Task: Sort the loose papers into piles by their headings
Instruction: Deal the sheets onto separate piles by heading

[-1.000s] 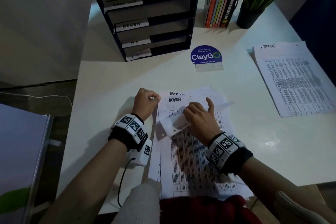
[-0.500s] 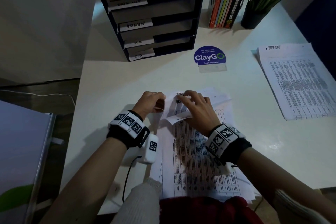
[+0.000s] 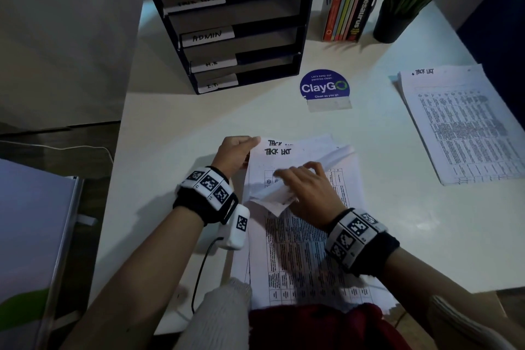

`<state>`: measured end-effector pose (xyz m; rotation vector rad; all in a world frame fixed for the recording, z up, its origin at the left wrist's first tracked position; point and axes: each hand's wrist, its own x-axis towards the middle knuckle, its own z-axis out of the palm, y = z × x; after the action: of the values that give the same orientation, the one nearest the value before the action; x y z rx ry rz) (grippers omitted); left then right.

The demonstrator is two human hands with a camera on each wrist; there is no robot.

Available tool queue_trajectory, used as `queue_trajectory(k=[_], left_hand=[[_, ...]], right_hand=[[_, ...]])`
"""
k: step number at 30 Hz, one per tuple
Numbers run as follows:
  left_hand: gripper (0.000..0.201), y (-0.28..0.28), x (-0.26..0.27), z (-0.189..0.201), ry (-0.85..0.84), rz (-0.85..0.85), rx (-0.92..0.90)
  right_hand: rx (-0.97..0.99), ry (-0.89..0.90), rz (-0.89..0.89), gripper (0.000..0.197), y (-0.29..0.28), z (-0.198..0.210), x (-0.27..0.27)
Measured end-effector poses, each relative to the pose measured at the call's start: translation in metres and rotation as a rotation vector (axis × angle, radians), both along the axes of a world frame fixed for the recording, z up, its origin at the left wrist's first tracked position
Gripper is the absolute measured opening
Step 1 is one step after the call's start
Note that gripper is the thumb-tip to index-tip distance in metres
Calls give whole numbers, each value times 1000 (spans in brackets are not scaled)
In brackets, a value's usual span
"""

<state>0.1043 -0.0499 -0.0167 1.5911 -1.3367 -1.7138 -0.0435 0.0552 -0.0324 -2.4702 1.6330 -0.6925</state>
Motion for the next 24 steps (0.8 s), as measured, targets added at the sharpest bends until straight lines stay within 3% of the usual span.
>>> queue_trajectory(k=[5,10,12,13,16,18,21,24], left_hand=[[17,-4,-5,7,28,-15,125],[23,3,0,5,45,-7,126],[9,7,1,1,-12,17,51],[11,10,1,1,-43,22,10],[71,24,-1,0,-79,-137,-71],[93,34,-1,-1,-112,-301,-138],[100,40,-1,-5,-175,-424,-221],[74,44,-2,-3,-155,-535,-180]], right_hand=[[112,-83,-183,75,-17,9,2],[51,0,-119,46,-9,6,-2],[50,19,-86,45,-2,4,-5],[60,27,-74,51,1,4,-7],[134,-54,-113,85,6,5,-6],[190,-159,-188,99,9,9,-8],[245,-187,-230,88,13,12,-14],[189,-143,-236,83,19,8,-18]])
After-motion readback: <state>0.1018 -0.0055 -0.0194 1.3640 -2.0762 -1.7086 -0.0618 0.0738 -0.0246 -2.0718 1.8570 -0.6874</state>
